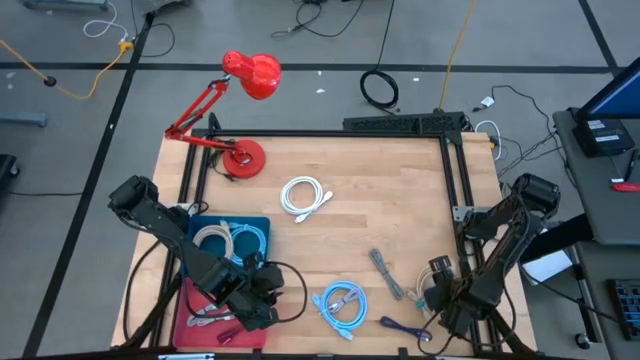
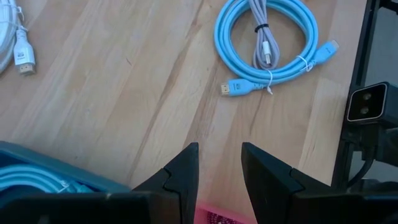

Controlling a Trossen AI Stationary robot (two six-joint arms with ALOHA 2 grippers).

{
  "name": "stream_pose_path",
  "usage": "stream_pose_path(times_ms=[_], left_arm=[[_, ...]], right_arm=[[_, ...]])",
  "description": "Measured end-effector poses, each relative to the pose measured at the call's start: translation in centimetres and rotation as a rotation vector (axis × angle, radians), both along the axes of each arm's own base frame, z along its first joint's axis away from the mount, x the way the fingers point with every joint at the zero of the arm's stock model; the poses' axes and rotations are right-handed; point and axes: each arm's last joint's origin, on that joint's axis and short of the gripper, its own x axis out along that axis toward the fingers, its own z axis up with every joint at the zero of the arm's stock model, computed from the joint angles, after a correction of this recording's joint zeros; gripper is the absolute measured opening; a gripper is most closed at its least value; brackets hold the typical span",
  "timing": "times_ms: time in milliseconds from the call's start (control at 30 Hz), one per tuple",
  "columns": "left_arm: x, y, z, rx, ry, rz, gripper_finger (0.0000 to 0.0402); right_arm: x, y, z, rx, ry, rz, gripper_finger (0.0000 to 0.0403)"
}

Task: Pick & Place USB Port
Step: Put the blue and black USB cable into the red bin

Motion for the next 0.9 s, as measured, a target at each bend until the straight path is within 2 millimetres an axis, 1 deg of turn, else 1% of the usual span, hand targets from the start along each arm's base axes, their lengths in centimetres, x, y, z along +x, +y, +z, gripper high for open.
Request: stream_pose_path(times_ms=[133, 267, 367, 500, 567, 700, 800, 900], left_arm=[[0.0, 0.0, 0.0, -0.001, 0.000, 0.001, 0.0122], [0.0, 0.0, 0.0, -0.004, 0.000, 0.006, 0.0122], [0.0, 0.0, 0.0, -0.004, 0.000, 0.006, 0.0122], [0.0, 0.0, 0.0, -0.012, -0.003, 0.021, 0.0122], [0.1, 0.1, 0.0, -0.011, -0.016, 0.051, 0.0122], [0.2, 0.3, 0.1, 0.016, -0.070, 0.123, 0.0122], [0.3, 0.4, 0.2, 0.028, -0.111, 0.177, 0.0122], [0.4, 0.5, 0.3, 0.036, -0.161, 0.227, 0.0122]], right_arm=[[-0.1, -0.4, -0.8, -0.008, -0.024, -0.028, 0.0132], [0.0, -0.9, -1.3, -0.013, -0.023, -0.104, 0.0112], [0.2, -1.0, -1.2, -0.010, -0.025, -0.140, 0.0080], [0.7, -1.2, -0.5, 0.021, -0.041, -0.165, 0.0020], [1.2, -1.2, 0.4, 0.055, -0.062, -0.186, 0.0012], [2.6, -1.5, 3.0, 0.128, -0.143, -0.301, 0.0021], [3.6, -1.7, 6.1, 0.218, -0.247, -0.370, 0.0011], [4.4, -2.0, 9.8, 0.296, -0.421, -0.430, 0.0010]])
